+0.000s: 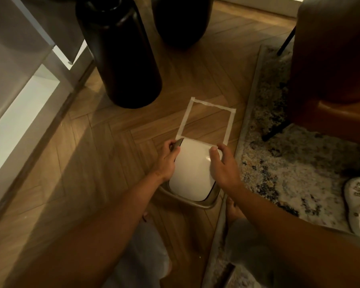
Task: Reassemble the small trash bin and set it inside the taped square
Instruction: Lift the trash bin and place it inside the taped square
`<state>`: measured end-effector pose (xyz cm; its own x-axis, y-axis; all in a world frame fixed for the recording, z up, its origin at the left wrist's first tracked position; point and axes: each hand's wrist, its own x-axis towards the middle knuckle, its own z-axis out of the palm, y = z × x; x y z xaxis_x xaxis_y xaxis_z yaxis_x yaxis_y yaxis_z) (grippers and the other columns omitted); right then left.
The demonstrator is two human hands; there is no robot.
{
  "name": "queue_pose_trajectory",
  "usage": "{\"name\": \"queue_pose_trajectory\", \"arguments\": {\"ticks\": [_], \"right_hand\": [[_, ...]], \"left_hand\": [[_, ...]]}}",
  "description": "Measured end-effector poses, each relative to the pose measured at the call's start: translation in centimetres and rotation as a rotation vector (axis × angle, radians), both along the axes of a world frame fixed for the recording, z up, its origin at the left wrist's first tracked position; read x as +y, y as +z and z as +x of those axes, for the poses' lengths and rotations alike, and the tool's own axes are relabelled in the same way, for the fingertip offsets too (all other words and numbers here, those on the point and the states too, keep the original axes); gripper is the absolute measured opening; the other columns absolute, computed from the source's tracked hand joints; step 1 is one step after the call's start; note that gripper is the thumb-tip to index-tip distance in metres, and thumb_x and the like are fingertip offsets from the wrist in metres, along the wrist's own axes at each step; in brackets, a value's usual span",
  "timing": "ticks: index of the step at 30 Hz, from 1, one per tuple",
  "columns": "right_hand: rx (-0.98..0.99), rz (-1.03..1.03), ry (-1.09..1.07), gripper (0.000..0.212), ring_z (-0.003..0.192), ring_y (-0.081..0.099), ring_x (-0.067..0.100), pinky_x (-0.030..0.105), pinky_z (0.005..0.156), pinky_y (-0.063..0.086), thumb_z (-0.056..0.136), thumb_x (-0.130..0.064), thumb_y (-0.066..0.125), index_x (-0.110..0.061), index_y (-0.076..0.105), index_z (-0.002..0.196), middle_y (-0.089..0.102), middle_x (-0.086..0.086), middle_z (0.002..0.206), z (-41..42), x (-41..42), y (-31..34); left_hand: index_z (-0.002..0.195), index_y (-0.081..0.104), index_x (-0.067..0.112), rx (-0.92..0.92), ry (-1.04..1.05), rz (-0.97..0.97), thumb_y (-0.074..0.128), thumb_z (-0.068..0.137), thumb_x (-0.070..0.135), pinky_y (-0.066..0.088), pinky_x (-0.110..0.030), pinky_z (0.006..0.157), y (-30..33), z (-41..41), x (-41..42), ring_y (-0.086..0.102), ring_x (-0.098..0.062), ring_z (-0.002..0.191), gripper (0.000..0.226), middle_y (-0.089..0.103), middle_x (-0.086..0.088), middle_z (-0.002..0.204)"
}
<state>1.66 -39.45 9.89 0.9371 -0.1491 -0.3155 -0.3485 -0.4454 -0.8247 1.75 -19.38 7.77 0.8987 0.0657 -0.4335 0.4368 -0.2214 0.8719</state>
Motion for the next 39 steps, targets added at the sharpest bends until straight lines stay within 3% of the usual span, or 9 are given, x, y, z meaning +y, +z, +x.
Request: {"name": "queue_pose_trajectory", "arguments": {"ticks": [4,12,16,20,23,27,31,35,39], "right_hand": [[-0.008,0.091,-0.022,0.062,0.119,0.057,0.014,0.035,0.099,0.049,0.096,-0.056,0.053,-0.024,0.043,0.148,0.057,-0.002,0.138,-1.3,-0.4,0.5],[-0.103,0.057,-0.040,0.053,0.114,0.055,-0.002,0.039,0.099,0.052,0.090,-0.062,0.059,-0.044,0.041,0.137,0.055,-0.025,0.126,-6.2,-0.6,0.1],[-0.048,0.167,-0.076,0.062,0.125,0.056,0.016,0.042,0.098,0.054,0.091,-0.057,0.061,-0.036,0.037,0.144,0.054,-0.006,0.137,-9.0,0.3,-1.4],[-0.022,0.225,-0.092,0.069,0.129,0.052,0.014,0.030,0.099,0.051,0.090,-0.068,0.052,-0.039,0.032,0.149,0.051,-0.010,0.142,-9.7,1.1,-2.0],[-0.020,0.246,-0.107,0.071,0.130,0.051,0.015,0.040,0.105,0.049,0.092,-0.061,0.056,-0.041,0.025,0.153,0.049,-0.008,0.147,-8.9,1.3,-2.5],[-0.068,0.163,-0.115,0.080,0.130,0.037,0.001,0.002,0.097,0.025,0.089,-0.062,0.059,-0.053,0.014,0.154,0.038,-0.022,0.144,-8.2,1.1,-3.5],[-0.130,0.186,-0.096,0.084,0.138,0.039,0.002,0.024,0.106,0.037,0.085,-0.065,0.064,-0.056,0.015,0.153,0.039,-0.017,0.152,-6.8,0.8,-4.7],[-0.194,0.186,-0.089,0.095,0.134,0.040,-0.011,0.011,0.102,0.041,0.081,-0.066,0.068,-0.041,0.018,0.159,0.044,-0.023,0.147,-4.7,0.2,-5.5],[-0.190,0.228,-0.095,0.098,0.127,0.055,0.002,0.034,0.100,0.054,0.079,-0.059,0.076,-0.038,0.023,0.158,0.053,-0.011,0.142,-3.1,-0.4,-6.5]], "left_hand": [[0.127,0.040,0.033,-0.030,0.040,0.055,0.040,0.091,0.057,0.040,-0.022,0.072,0.3,-0.9,0.2,0.053,-0.003,0.098,0.043,0.051,0.010,0.116],[0.144,0.038,0.036,0.011,0.015,0.006,0.045,0.078,0.078,0.054,-0.042,0.091,0.8,-5.0,0.1,0.058,-0.018,0.113,0.078,0.052,0.004,0.136],[0.145,0.044,0.027,0.040,0.148,-0.083,0.054,0.078,0.071,0.058,-0.048,0.089,0.6,-6.0,-0.5,0.063,-0.023,0.111,0.082,0.058,-0.003,0.135],[0.145,0.049,0.027,0.014,0.173,-0.073,0.056,0.081,0.068,0.055,-0.049,0.095,-0.4,-6.7,-0.9,0.062,-0.023,0.115,0.075,0.061,-0.002,0.135],[0.144,0.050,0.033,-0.008,0.167,-0.050,0.055,0.080,0.074,0.056,-0.042,0.095,-1.0,-6.2,-0.7,0.060,-0.017,0.116,0.076,0.060,0.004,0.134],[0.141,0.053,0.038,-0.080,0.146,-0.021,0.054,0.084,0.072,0.050,-0.034,0.100,-1.6,-4.9,-1.1,0.057,-0.008,0.122,0.066,0.062,0.016,0.130],[0.138,0.053,0.042,-0.110,0.186,0.024,0.051,0.085,0.070,0.050,-0.038,0.101,-2.0,-3.3,-1.6,0.058,-0.008,0.121,0.060,0.062,0.021,0.124],[0.143,0.053,0.029,-0.203,0.186,0.061,0.049,0.088,0.068,0.050,-0.043,0.103,-2.4,-1.9,-2.2,0.057,-0.011,0.124,0.069,0.063,0.008,0.134],[0.143,0.053,0.026,-0.227,0.196,0.079,0.047,0.081,0.079,0.056,-0.021,0.082,-2.9,-0.4,-2.8,0.063,-0.005,0.108,0.081,0.065,0.004,0.128]]}}
